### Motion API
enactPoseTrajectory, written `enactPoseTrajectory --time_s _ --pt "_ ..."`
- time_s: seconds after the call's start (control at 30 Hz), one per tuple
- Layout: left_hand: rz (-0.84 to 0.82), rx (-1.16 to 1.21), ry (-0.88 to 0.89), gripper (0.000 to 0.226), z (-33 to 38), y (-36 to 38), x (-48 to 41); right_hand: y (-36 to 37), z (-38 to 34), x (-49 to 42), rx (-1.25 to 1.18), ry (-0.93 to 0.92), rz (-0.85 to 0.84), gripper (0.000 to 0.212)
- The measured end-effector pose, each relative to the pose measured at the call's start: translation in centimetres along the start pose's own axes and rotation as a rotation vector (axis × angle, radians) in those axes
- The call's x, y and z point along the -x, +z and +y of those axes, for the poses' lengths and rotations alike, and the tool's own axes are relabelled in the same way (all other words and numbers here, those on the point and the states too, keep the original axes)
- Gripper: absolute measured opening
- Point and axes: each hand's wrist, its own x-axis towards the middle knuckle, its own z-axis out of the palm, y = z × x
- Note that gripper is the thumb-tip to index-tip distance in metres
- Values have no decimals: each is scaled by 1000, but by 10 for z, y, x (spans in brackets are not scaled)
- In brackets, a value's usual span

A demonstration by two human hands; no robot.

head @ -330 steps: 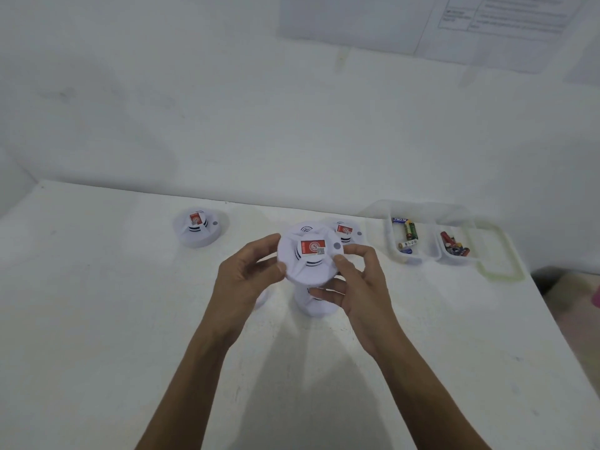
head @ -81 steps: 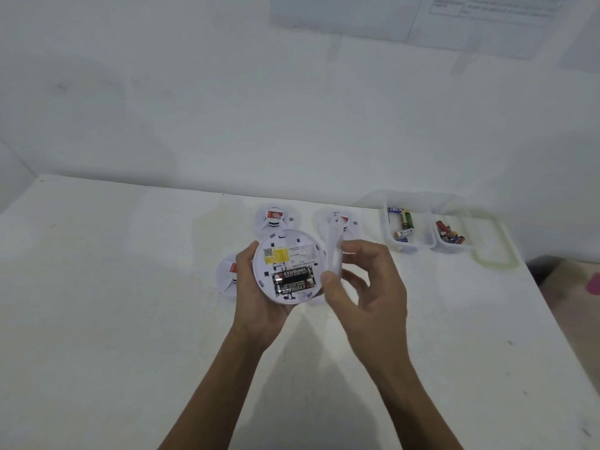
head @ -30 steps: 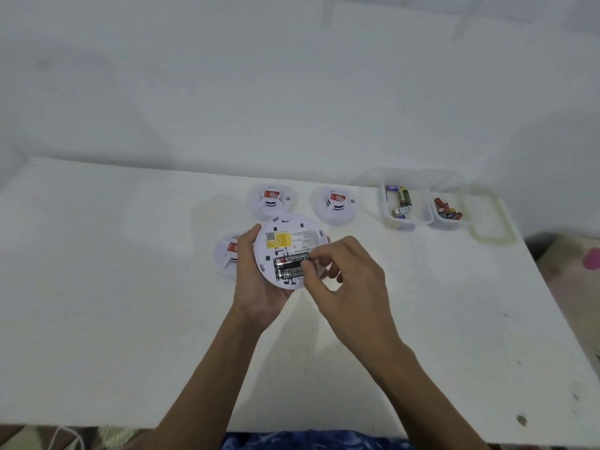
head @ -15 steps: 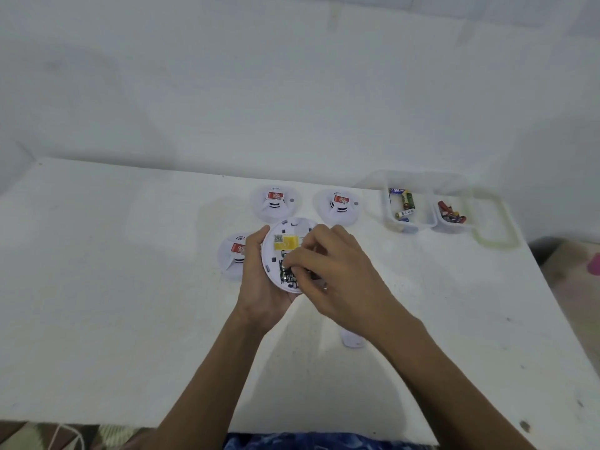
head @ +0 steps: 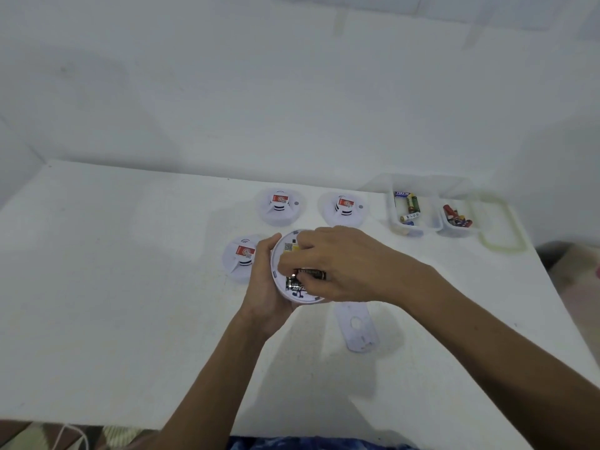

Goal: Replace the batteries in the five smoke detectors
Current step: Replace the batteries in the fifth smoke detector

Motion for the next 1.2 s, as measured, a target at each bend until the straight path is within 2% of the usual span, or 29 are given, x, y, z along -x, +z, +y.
enactPoseTrajectory --time_s 0.27,0.5,0.63,0.73,0.87,1.0,1.2 --pt "26 -60 -26 50 -4 -5 -3 -3 1 -2 -72 -5 -65 8" --pt "11 -16 -27 55 0 -4 -4 0 0 3 -217 36 79 13" --pt "-15 69 9 63 4 -1 -3 3 -5 10 -419 175 211 12" --pt "-8 107 8 54 9 -2 -3 4 -10 15 -615 310 350 15" --pt "-9 142 -3 51 11 -4 -5 7 -18 16 -717 478 541 12" --pt "0 167 62 47 11 -5 -6 9 -23 18 -751 654 505 15" --pt "6 140 122 45 14 -2 -7 14 -39 17 -631 735 486 14"
